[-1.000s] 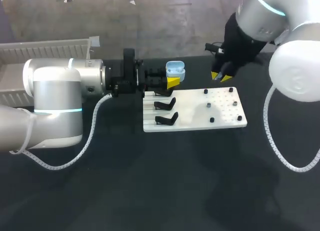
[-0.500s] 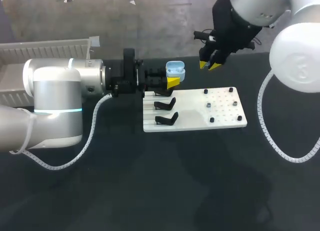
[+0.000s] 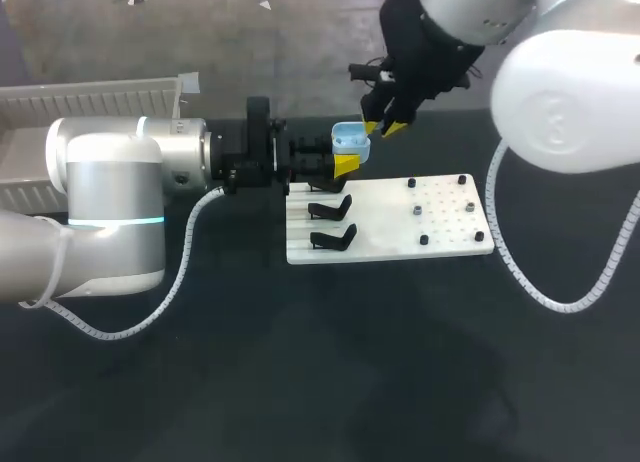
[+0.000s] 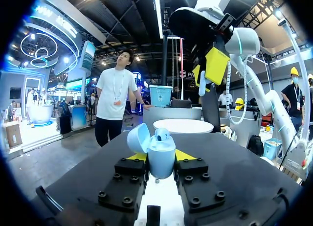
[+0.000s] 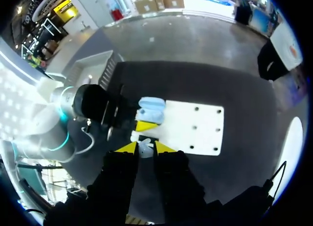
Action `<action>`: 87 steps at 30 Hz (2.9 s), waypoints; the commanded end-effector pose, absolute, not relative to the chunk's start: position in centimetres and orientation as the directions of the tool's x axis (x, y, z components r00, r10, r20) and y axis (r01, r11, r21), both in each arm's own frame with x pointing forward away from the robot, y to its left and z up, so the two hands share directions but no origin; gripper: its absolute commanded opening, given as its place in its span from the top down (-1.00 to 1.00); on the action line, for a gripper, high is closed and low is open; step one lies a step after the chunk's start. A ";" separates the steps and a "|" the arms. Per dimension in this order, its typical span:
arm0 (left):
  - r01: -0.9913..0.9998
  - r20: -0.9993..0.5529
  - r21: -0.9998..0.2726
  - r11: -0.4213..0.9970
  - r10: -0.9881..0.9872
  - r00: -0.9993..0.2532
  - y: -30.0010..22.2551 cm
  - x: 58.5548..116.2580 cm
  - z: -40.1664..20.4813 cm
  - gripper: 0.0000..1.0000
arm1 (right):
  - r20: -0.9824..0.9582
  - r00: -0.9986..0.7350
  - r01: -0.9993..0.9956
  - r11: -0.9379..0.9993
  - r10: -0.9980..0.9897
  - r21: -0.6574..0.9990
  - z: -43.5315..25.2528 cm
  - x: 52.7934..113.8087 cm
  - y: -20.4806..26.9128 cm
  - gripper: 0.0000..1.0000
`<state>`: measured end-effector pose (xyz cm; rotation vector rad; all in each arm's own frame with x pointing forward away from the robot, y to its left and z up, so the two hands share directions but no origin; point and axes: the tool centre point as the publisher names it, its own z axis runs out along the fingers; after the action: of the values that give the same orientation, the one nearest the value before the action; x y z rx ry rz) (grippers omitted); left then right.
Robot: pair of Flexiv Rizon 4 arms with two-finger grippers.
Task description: Pick up each earbud case from the left stands, insert the matching earbuds, close the lid, and place the case in the box.
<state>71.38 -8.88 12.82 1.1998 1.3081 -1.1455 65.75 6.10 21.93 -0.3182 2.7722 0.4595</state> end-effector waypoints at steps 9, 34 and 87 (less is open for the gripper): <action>0.997 -0.998 -0.017 0.072 0.063 -0.021 -8.9 71.2 12.7 1.00 | -0.325 -0.898 -0.381 0.895 -0.298 0.232 21.2 67.1 8.3 1.00; 0.997 -0.998 -0.017 0.072 0.063 -0.021 -8.9 71.2 12.7 1.00 | -0.368 -0.801 -0.556 0.815 -0.472 0.166 21.0 67.1 8.7 1.00; 0.997 -0.998 -0.017 0.072 0.063 -0.021 -8.9 71.2 12.7 1.00 | -0.307 -0.799 -0.568 0.817 -0.517 0.103 18.0 70.0 9.0 1.00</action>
<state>71.38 -8.87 12.82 1.1999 1.3081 -1.1455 69.73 8.91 18.12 -0.8296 2.7331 0.2753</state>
